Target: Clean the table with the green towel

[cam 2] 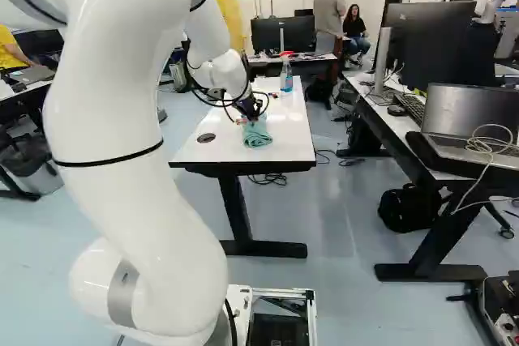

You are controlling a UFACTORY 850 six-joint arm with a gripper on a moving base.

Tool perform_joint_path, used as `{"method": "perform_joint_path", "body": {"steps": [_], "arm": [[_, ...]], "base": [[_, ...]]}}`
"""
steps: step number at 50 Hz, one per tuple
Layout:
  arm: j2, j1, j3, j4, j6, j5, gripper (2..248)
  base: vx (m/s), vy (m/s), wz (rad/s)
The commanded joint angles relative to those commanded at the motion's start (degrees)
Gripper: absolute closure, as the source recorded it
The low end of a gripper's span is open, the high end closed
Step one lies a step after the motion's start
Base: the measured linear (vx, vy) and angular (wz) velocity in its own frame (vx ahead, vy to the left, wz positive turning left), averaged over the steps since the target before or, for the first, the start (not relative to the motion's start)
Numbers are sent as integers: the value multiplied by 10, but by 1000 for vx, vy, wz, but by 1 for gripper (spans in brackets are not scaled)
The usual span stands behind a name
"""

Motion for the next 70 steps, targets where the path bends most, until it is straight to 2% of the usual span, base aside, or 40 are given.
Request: {"method": "perform_joint_path", "body": {"steps": [11,27,70], "arm": [[-17,0,-3,0,0,0,228],[-17,0,-3,0,0,-5,228],[-17,0,-3,0,0,-72,228]], "base": [[0,0,0],[0,0,0],[0,0,0]]}}
